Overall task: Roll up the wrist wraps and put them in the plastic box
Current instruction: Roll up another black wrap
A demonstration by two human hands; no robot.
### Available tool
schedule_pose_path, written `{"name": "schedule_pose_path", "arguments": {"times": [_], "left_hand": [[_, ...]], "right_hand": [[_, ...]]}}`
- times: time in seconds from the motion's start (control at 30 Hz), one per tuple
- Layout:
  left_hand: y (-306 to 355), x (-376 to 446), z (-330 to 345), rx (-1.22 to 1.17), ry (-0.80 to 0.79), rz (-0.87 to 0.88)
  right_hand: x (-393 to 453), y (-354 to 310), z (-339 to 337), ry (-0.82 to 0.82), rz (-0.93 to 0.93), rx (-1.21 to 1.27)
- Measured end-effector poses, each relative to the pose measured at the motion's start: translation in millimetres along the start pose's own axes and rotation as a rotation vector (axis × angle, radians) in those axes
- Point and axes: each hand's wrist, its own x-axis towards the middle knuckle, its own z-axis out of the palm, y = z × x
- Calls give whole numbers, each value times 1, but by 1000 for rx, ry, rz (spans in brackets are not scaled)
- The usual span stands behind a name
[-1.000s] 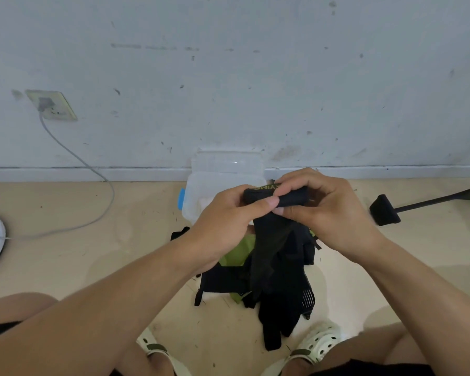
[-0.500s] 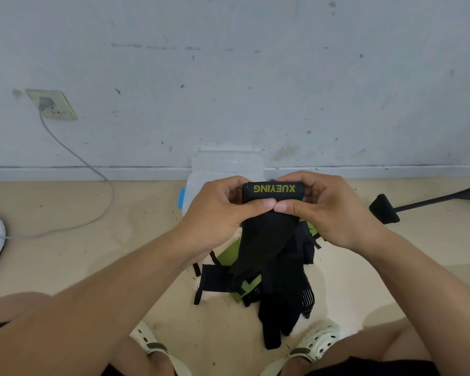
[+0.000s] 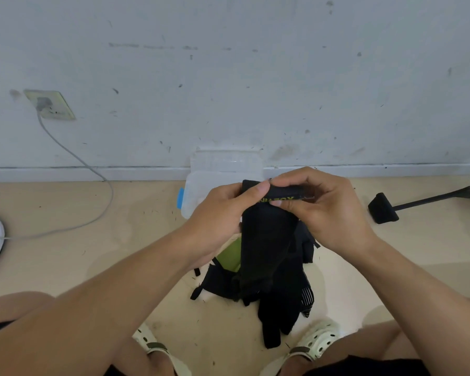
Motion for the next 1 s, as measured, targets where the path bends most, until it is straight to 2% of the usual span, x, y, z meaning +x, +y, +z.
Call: {"name": "schedule_pose_path", "arguments": {"times": [0.17, 0.27, 0.43, 0.73, 0.9, 1.0], "left_hand": [[-1, 2, -6, 47, 96, 80], [-1, 2, -7, 66, 114, 107], [-4, 2, -6, 113, 100, 124], [-3, 0, -3, 141, 101, 149], [2, -2, 2, 67, 6, 50], [2, -1, 2, 43, 6, 18]], "right_hand": [[4, -7, -7, -91, 99, 114], [6, -3, -8, -84, 129, 118], [6, -2, -13, -193, 209, 154], [3, 8, -4, -3, 140, 87], [0, -1, -2, 43, 22, 96], [-3, 3, 3, 64, -36, 60]]}}
